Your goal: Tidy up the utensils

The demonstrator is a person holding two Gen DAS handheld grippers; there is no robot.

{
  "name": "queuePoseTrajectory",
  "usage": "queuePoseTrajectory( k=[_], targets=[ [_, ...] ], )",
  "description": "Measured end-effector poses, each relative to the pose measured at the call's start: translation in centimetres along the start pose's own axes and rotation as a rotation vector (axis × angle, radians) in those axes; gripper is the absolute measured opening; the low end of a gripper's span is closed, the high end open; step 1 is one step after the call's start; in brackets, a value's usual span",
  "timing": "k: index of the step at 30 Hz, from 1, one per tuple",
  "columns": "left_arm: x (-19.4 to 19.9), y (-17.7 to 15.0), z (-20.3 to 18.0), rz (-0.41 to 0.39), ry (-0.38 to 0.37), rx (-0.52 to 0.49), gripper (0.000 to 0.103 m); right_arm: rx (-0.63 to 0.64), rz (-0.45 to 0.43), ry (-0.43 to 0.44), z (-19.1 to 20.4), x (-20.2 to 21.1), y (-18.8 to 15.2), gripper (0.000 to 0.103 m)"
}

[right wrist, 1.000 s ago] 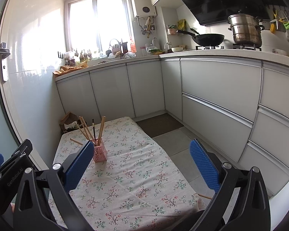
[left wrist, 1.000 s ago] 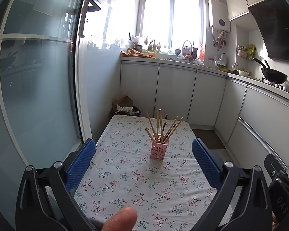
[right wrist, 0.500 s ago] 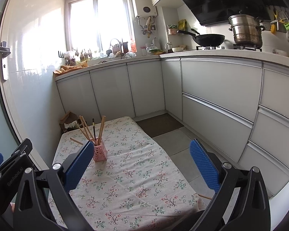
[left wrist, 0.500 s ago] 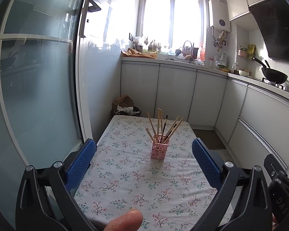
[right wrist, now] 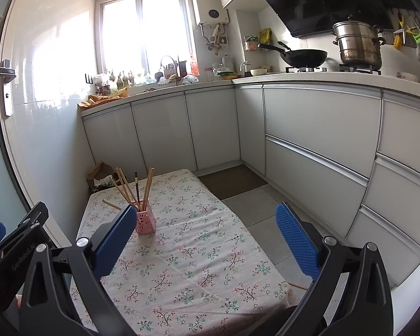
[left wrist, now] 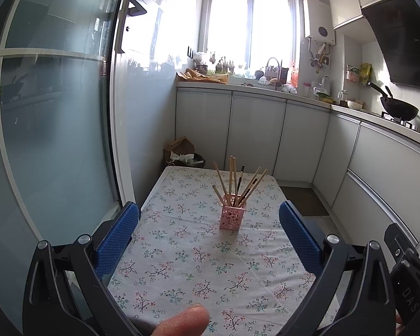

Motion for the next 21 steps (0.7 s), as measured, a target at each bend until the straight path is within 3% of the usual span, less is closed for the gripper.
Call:
queuePoseTrajectory(
  k=[10, 21],
  targets=[
    [1.2, 0.7, 0.7, -0.095, 0.015, 0.043, 0.096, -0.007, 0.014, 0.001, -0.1, -0.3, -0.3, 0.097],
    [0.8, 0.6, 0.0, -0.069, -0.001, 0.011, 0.096, -0.003, -0.003, 0.003, -0.2, -0.1, -0.1, 0.097]
  ],
)
Point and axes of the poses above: each gripper's, at about its wrist camera, not at the fingertips, and x roughly against the way its jaws point, z to its left, y to its top, the point moved 5 cm from there along -x, roughly the way its jaws point, and after that the axes turned 12 degrees about y, right-handed, at the moved point
